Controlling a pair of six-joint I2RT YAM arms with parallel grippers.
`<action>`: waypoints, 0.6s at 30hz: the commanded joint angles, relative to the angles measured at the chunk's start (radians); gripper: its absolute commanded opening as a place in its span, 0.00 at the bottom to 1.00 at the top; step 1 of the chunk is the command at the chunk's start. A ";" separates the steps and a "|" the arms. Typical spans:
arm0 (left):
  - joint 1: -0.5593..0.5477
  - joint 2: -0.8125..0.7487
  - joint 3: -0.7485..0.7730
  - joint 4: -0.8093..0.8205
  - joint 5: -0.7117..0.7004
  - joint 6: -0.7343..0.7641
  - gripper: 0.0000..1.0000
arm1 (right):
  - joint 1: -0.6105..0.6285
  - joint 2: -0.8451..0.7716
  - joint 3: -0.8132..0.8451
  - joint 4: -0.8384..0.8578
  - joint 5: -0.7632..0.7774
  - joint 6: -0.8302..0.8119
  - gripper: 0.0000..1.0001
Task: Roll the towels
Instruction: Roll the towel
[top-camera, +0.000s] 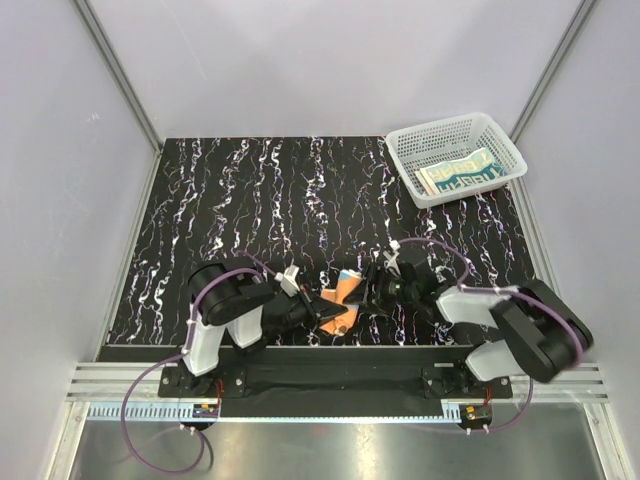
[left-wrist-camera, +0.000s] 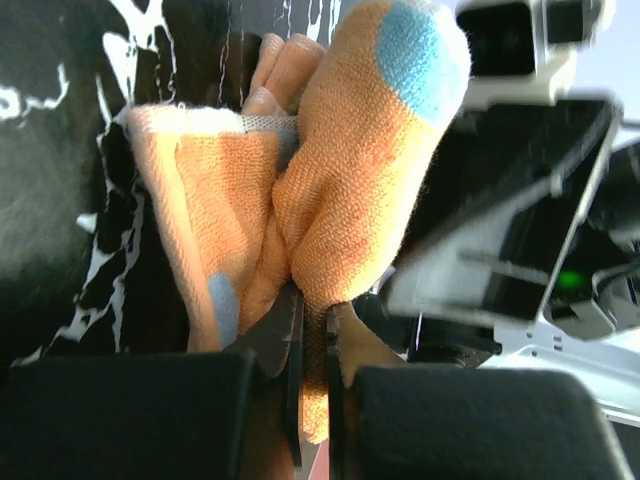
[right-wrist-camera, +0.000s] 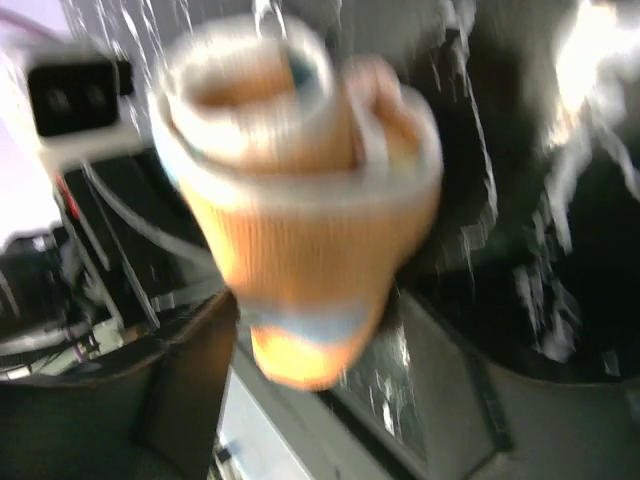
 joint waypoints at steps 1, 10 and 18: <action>-0.006 0.057 -0.098 0.113 0.041 0.068 0.00 | 0.013 0.141 0.017 0.211 0.081 0.017 0.70; -0.006 0.058 -0.124 0.128 0.056 0.034 0.00 | 0.027 0.293 -0.003 0.481 0.080 0.068 0.33; -0.006 -0.098 -0.104 -0.026 0.072 0.113 0.47 | 0.030 0.074 0.127 -0.016 0.245 -0.026 0.03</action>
